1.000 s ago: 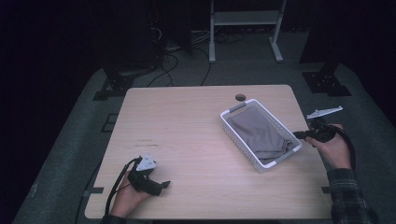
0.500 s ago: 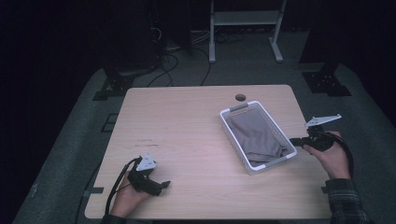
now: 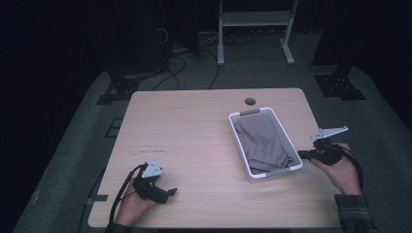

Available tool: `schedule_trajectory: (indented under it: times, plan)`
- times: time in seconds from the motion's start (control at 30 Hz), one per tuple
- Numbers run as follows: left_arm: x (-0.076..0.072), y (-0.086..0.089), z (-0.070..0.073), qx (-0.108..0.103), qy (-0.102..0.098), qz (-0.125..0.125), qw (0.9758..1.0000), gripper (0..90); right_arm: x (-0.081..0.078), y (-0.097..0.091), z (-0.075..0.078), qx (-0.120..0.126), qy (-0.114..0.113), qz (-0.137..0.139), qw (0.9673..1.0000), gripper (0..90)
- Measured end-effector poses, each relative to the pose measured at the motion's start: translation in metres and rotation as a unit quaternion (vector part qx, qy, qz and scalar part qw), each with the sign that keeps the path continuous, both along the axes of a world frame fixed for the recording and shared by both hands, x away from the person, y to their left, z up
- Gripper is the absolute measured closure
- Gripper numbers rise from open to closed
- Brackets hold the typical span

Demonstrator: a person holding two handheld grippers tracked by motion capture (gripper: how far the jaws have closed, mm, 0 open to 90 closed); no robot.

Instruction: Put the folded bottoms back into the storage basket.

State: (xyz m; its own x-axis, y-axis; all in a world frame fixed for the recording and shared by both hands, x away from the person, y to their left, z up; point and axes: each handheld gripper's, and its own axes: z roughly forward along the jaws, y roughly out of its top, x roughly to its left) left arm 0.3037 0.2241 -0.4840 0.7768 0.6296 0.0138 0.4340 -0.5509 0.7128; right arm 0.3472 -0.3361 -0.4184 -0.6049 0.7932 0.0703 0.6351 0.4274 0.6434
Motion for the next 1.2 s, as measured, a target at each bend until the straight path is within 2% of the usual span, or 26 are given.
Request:
schedule_trajectory:
  times: [0.27, 0.8, 0.93, 1.03, 1.2]
  plan:
    - [0.0, 0.0, 0.0, 0.0, 0.0, 0.0, 1.0, 0.0, -0.007, 0.014, -0.007, -0.003, 0.004, 0.019, 0.9998, 89.7]
    - [0.0, 0.0, 0.0, 0.0, 0.0, 0.0, 1.0, 0.0, -0.013, 0.036, -0.007, -0.01, 0.003, 0.062, 0.998, 89.6]
    - [0.0, 0.0, 0.0, 0.0, 0.0, 0.0, 1.0, 0.0, -0.014, 0.038, -0.007, -0.01, 0.004, 0.065, 0.9978, 89.6]
    - [0.0, 0.0, 0.0, 0.0, 0.0, 0.0, 1.0, 0.0, -0.014, 0.036, -0.008, -0.008, -0.004, 0.055, 0.9985, 89.1]
    - [-0.001, -0.001, 0.0, 0.001, 0.0, 0.003, 1.0, 0.0, -0.01, 0.026, -0.011, -0.005, -0.031, 0.011, 0.9995, 65.4]
